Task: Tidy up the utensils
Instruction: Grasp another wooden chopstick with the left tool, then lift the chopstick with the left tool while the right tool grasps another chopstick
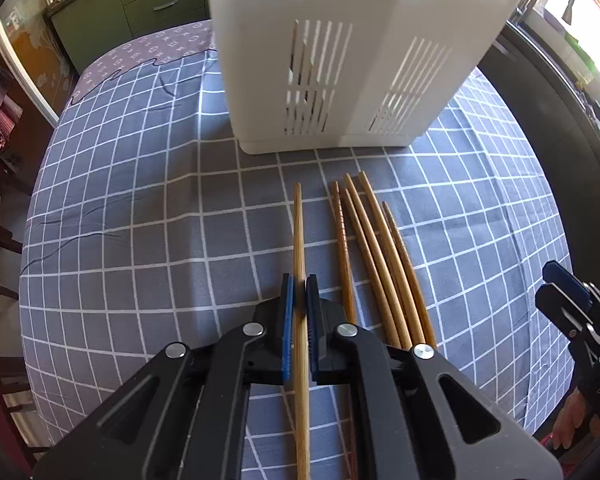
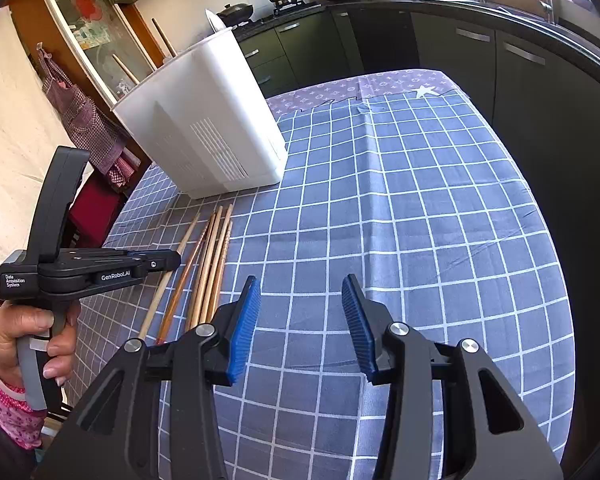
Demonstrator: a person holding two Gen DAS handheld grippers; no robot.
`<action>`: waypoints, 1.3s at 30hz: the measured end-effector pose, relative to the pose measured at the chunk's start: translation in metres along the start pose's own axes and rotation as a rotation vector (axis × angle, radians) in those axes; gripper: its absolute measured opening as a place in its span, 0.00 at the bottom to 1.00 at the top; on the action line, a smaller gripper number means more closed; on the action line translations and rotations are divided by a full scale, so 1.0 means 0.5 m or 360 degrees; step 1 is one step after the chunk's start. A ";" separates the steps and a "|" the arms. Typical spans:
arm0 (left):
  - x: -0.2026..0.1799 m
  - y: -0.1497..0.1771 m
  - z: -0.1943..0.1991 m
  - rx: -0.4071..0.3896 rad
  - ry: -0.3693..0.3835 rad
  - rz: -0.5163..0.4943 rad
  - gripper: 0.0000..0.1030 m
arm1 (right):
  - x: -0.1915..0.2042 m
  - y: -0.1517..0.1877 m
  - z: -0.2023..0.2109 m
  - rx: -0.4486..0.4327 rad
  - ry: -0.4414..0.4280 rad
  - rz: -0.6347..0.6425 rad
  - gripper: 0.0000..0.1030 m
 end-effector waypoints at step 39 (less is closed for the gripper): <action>0.049 0.125 0.361 -0.1116 -0.0037 -0.0006 0.06 | 0.149 0.002 -0.147 0.0181 0.0258 0.0412 0.43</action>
Point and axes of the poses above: each gripper's, at about its wrist camera, not at the fingertips, and z roughly against the way its jaws point, x to its left, y to its underside, the point moved 1 cm from there along -z, roughly the way its jaws point, and after that the axes turned 6 degrees about -x, right-handed, at the moved point
